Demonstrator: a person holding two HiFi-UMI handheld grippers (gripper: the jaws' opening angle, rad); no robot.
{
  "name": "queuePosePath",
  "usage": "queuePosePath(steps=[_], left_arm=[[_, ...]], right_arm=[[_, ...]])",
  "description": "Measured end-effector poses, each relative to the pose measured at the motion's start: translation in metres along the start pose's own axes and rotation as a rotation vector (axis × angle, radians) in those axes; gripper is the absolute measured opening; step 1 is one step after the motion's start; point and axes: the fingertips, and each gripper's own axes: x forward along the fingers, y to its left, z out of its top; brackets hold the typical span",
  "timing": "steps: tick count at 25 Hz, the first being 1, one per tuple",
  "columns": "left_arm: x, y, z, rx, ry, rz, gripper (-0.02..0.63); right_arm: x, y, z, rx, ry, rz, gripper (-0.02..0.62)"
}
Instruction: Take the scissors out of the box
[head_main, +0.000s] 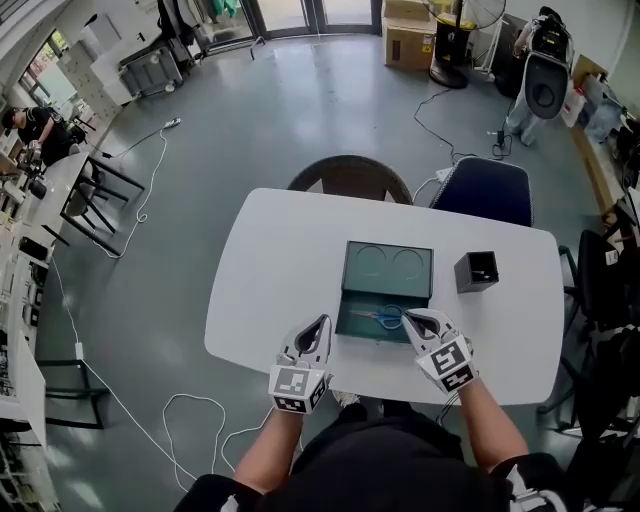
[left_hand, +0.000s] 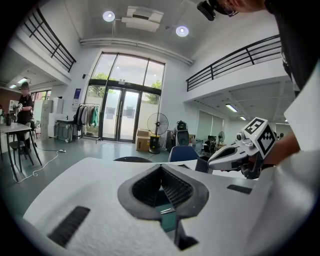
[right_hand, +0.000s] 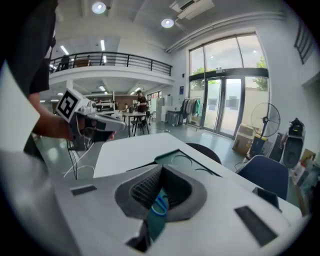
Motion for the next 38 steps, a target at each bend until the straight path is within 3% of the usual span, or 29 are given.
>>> queuePosePath(steps=[4, 6, 19, 27, 38], left_arm=[[0.003, 0.001, -0.014, -0.014, 0.02, 0.005, 0.008], [0.004, 0.004, -0.014, -0.021, 0.029, 0.023, 0.008], [0.0, 0.021, -0.024, -0.043, 0.047, 0.086, 0.008], [-0.006, 0.032, -0.027, -0.067, 0.053, 0.121, 0.008], [-0.016, 0.048, -0.035, -0.081, 0.065, 0.153, 0.008]], right_arm=[[0.019, 0.005, -0.026, -0.126, 0.151, 0.078, 0.02], [0.028, 0.008, -0.036, -0.171, 0.216, 0.123, 0.094], [0.088, 0.02, -0.105, -0.402, 0.524, 0.303, 0.138], [0.108, 0.022, -0.134, -0.438, 0.654, 0.347, 0.145], [0.122, 0.026, -0.141, -0.433, 0.698, 0.368, 0.163]])
